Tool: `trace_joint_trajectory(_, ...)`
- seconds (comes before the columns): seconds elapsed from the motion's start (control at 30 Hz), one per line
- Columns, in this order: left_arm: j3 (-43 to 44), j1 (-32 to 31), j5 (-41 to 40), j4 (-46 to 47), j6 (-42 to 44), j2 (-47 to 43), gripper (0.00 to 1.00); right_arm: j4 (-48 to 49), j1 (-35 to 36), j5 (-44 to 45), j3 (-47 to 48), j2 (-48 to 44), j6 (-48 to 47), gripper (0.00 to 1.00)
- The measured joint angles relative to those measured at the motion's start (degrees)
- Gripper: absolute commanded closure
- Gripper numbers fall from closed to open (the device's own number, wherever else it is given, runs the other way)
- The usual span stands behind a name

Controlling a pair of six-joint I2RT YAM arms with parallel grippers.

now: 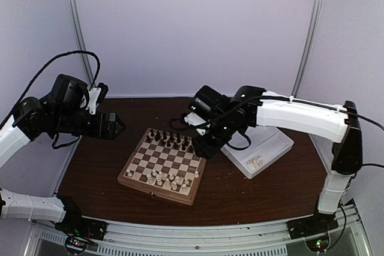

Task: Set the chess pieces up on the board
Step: Place the chess piece on the chessboard, then pick up the chess piece from the chessboard.

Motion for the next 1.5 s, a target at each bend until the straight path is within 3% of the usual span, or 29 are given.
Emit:
trace_joint_trajectory(0.17,-0.02,-0.02,3.30,0.81,0.00,2.93,0.02,10.69,-0.85,4.50,-14.91,-14.95,0.09,0.49)
trace_joint_trajectory(0.4,1.55,-1.42,8.11,0.26,-0.98,11.47,0.03,20.15,-6.43,7.80,-35.08,-24.41,0.98,0.47)
trace_joint_trajectory(0.77,10.25,-17.75,3.30,-0.55,-2.89,21.31,0.07,36.46,-18.14,8.15,-58.55,-43.65,0.59,0.44)
trace_joint_trajectory(1.13,19.87,-26.86,0.22,-0.59,-3.65,34.93,0.20,48.11,-19.21,12.87,-73.83,-60.04,-1.53,0.40)
trace_joint_trajectory(1.5,27.96,-29.55,0.66,-0.83,-3.87,46.31,0.36,54.21,-19.21,14.19,-82.09,-70.49,-1.57,0.36)
